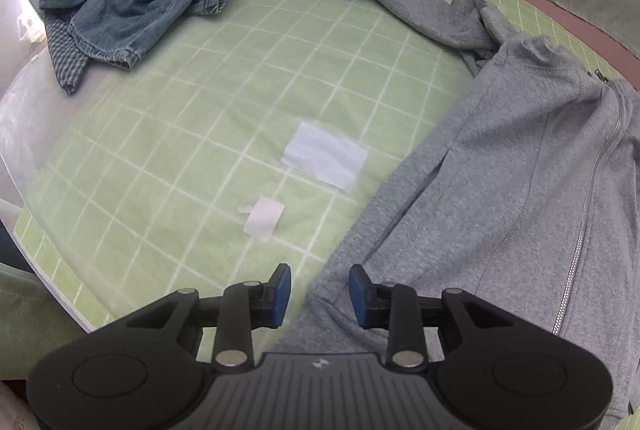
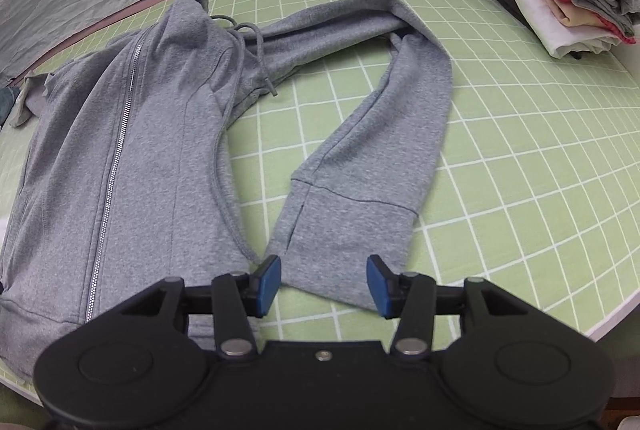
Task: Fold clothes
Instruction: 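Reach the right tool to the hoodie sleeve cuff and close on it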
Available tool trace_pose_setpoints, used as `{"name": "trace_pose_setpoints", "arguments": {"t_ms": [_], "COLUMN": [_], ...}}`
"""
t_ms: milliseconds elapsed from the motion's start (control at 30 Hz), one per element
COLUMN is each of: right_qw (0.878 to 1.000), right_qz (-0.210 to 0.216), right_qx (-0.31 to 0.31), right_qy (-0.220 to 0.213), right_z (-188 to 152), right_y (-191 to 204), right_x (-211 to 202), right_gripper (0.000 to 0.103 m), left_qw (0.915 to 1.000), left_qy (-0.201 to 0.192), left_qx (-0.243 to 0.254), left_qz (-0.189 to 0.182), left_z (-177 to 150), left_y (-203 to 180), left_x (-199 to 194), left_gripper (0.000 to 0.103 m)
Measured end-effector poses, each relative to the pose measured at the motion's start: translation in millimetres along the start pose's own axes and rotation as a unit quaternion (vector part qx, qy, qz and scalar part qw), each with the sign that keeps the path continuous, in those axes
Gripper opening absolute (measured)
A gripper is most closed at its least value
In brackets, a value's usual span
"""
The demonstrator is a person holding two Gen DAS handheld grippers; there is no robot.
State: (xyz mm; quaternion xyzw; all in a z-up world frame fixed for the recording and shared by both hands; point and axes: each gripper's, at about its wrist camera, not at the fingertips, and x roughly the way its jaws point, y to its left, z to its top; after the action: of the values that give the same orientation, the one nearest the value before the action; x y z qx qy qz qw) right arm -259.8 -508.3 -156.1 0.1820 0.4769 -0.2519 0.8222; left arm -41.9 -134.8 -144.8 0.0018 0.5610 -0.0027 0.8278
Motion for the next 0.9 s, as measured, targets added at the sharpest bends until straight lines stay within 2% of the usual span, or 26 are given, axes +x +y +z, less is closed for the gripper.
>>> {"name": "trace_pose_setpoints", "arguments": {"t_ms": [33,100,367,467,567,633,767,800,867,900], "right_qw": [1.000,1.000,0.999,0.998,0.999,0.999,1.000,1.000,0.999,0.999], "right_qz": [-0.002,-0.008,-0.017,-0.018,-0.021,-0.031,-0.024,-0.020,-0.015,-0.010], "right_qx": [0.003,0.010,0.049,0.055,0.045,0.024,0.001,0.001,-0.006,-0.012], "right_qy": [-0.002,-0.003,0.013,-0.002,-0.007,-0.009,-0.017,-0.021,-0.029,-0.029], "right_z": [2,7,25,37,48,50,51,51,51,53], "right_y": [-5,-14,-50,-58,-58,-52,-50,-52,-53,-52], "right_x": [2,9,45,56,68,72,73,72,70,69], "right_gripper": [0.051,0.053,0.056,0.065,0.068,0.071,0.070,0.066,0.045,0.025], "left_qw": [0.9999,0.9996,0.9996,0.9991,0.9976,0.9980,0.9998,0.9999,0.9999,0.9999], "left_qy": [-0.012,-0.028,-0.007,0.001,-0.014,-0.013,-0.001,0.001,0.007,0.009], "left_qx": [0.000,0.003,0.025,0.043,0.066,0.059,0.016,0.013,0.006,0.003], "left_qz": [-0.001,-0.007,-0.005,0.002,0.017,0.018,0.008,0.008,0.009,0.009], "left_z": [5,14,24,26,29,31,36,36,37,38], "left_y": [-3,-12,-71,-93,-106,-108,-98,-97,-94,-92], "left_x": [-2,-3,32,46,50,53,60,61,64,65], "left_gripper": [0.050,0.059,0.060,0.065,0.068,0.073,0.086,0.089,0.094,0.098]}}
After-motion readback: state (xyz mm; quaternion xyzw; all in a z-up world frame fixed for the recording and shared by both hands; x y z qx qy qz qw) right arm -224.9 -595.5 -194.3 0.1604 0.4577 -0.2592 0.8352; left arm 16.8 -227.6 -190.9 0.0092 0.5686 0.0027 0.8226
